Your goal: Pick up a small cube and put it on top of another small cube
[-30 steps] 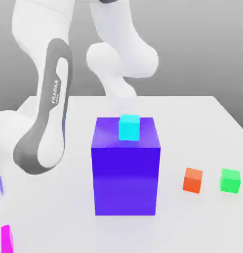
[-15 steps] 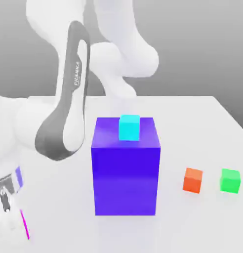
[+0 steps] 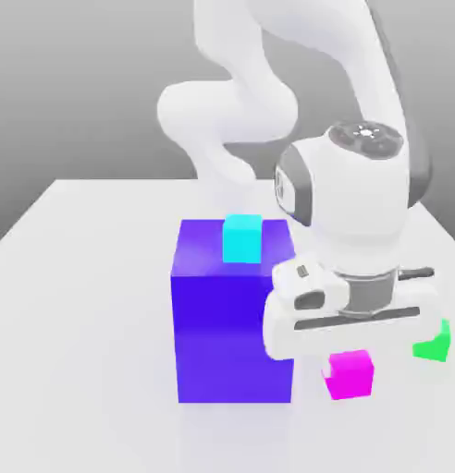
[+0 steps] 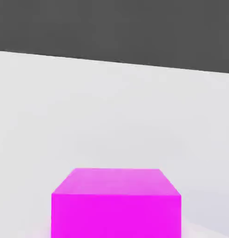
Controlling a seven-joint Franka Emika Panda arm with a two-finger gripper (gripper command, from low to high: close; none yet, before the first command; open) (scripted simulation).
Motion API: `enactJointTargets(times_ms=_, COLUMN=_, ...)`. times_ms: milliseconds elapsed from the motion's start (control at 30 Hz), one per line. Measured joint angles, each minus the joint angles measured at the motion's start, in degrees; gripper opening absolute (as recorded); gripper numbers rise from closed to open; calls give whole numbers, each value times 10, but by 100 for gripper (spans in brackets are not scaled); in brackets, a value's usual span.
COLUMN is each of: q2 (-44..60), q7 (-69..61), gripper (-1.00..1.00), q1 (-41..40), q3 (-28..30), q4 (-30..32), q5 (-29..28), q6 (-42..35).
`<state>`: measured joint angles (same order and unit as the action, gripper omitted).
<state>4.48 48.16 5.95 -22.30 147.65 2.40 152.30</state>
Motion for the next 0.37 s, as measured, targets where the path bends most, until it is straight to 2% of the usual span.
enactJointTargets(times_ms=100, q2=-18, q7=-45, gripper=-100, q1=92, q3=-48, q4=27, q5=-15, q6=8)
enactJointTargets(times_ms=167, q2=11, q7=-43, gripper=-100, q1=139, q3=-61, q4=31, q5=-78, q6=34)
enactJointTargets(times_ms=233, q2=54, q7=-12, gripper=-100, q1=168, q3=-41, q4=29, q5=-147, q6=68)
enactJointTargets(times_ms=267, q2=73, q7=4, gripper=100, q1=180, q3=-27, q4=27, q5=-174, q6=82)
enactJointTargets(times_ms=367, q2=73, q7=4, gripper=100, q1=180, q3=-27, q4=27, q5=-174, q6=82)
